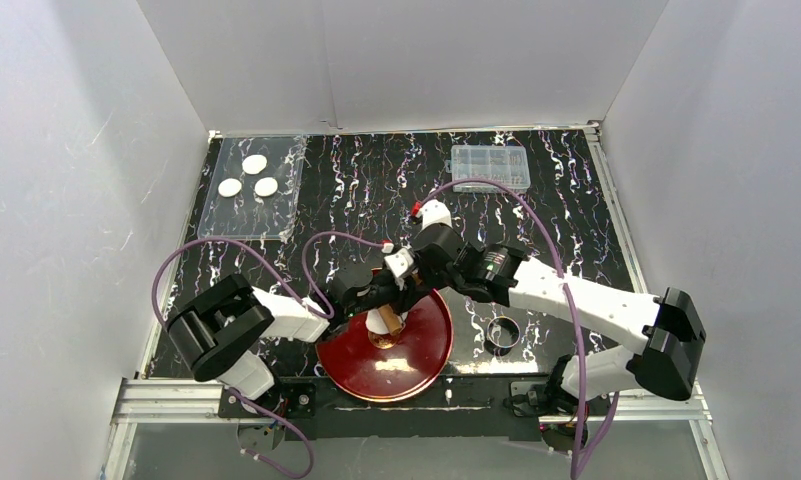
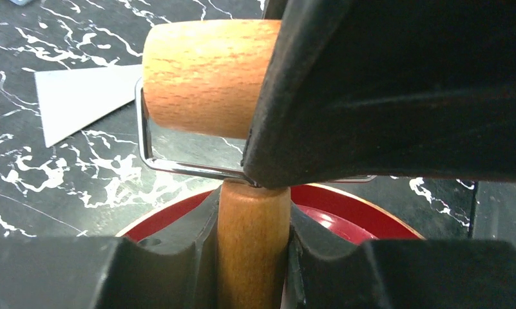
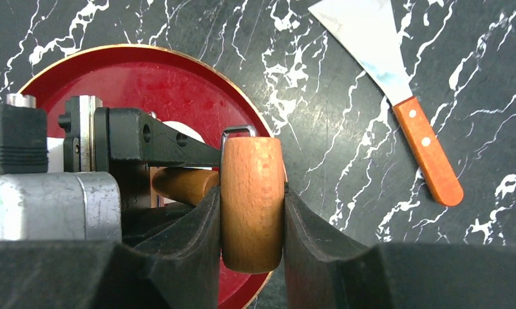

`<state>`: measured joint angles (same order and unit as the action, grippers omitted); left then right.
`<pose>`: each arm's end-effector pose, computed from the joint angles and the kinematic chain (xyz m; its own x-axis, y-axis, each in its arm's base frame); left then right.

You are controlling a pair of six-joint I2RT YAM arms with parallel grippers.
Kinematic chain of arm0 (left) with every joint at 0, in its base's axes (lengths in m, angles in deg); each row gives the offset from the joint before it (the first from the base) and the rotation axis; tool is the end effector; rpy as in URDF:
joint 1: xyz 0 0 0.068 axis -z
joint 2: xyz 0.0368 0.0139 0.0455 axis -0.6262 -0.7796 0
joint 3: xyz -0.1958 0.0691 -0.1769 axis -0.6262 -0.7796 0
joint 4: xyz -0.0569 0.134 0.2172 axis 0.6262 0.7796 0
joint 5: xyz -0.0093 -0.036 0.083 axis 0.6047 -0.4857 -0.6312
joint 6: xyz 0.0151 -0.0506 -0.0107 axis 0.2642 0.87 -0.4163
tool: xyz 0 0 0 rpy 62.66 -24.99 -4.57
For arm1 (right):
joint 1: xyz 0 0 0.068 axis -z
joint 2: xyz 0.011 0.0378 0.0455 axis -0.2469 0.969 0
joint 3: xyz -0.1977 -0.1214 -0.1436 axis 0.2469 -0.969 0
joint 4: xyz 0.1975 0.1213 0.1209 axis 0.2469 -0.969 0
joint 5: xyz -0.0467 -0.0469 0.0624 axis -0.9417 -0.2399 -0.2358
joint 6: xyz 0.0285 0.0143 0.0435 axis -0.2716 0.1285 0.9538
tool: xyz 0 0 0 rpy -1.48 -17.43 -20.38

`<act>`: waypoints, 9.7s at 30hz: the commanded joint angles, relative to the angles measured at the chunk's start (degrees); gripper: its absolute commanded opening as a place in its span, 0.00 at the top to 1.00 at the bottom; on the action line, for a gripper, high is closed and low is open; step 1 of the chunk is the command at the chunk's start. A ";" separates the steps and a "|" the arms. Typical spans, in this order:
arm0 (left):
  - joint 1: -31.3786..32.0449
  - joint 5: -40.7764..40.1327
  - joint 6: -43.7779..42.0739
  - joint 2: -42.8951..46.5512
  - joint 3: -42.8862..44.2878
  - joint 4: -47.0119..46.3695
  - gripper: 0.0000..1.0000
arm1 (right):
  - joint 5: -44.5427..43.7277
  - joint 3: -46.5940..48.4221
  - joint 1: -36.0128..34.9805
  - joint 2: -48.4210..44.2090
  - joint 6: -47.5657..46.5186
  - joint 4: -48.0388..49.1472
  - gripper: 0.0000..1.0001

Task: Roll out the dumpling wrappers from the dough
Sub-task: Flatten out the dough on the work surface.

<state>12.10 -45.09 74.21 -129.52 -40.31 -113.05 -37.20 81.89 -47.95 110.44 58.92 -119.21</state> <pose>0.1715 -0.2228 0.1749 -0.1048 0.0599 -0.9927 0.8890 0.4530 -0.0666 0.1495 0.2503 0.2979 -0.5698 -0.2579 -0.7802 -0.4459 0.8946 0.0299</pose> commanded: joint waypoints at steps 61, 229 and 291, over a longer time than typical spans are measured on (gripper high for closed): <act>4.08 -0.02 -11.29 -6.87 8.43 4.13 1.00 | 8.79 -5.57 -4.66 -1.84 -3.93 9.06 0.99; 8.79 -0.45 -10.30 -13.85 13.30 2.43 1.00 | -2.68 -10.07 -11.24 -10.95 2.12 4.17 0.99; 8.29 -13.93 -4.53 -6.49 0.36 13.32 1.00 | 5.08 -10.64 -15.21 2.83 2.99 14.62 0.99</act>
<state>18.55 -53.09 74.89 -134.18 -43.39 -116.09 -51.17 67.92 -56.34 107.16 70.22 -110.34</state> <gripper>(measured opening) 0.283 0.375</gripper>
